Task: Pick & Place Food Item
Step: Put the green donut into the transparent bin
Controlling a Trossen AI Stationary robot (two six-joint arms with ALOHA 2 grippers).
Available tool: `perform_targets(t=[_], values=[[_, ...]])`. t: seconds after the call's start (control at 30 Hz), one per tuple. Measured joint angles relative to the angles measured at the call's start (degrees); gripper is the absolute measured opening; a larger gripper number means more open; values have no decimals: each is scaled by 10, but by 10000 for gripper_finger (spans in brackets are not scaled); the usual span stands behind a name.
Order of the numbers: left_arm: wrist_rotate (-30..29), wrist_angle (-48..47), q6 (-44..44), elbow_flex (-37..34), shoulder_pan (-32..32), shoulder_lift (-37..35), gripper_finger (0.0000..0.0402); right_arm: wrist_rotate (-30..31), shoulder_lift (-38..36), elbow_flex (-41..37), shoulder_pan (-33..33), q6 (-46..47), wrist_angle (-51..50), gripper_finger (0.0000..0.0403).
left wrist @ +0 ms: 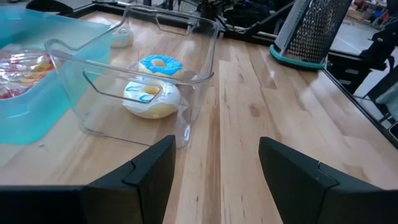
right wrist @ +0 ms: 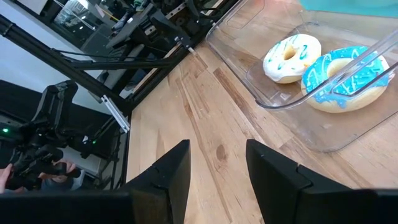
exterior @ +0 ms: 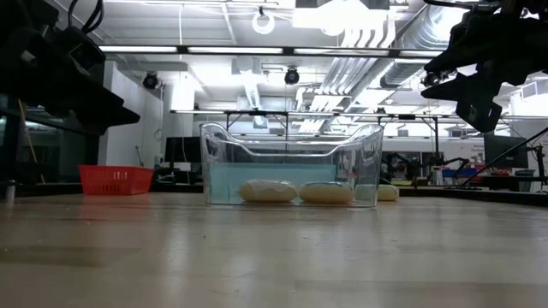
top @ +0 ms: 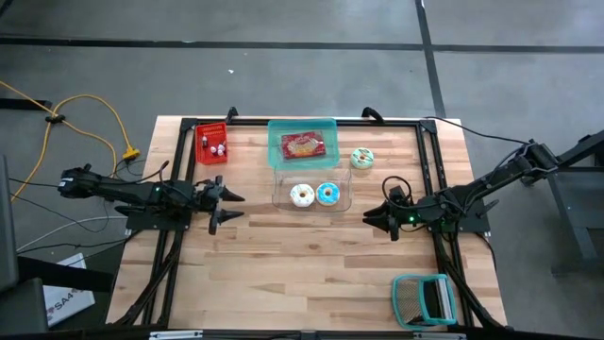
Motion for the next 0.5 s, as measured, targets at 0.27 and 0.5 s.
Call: perform_targets(t=[0.27,0.5], values=[[2,-2,4,0,29,0,225,0,0,0,0,0,0,144],[25,-7,4,0,47,0,225,0,0,0,0,0,0,144]])
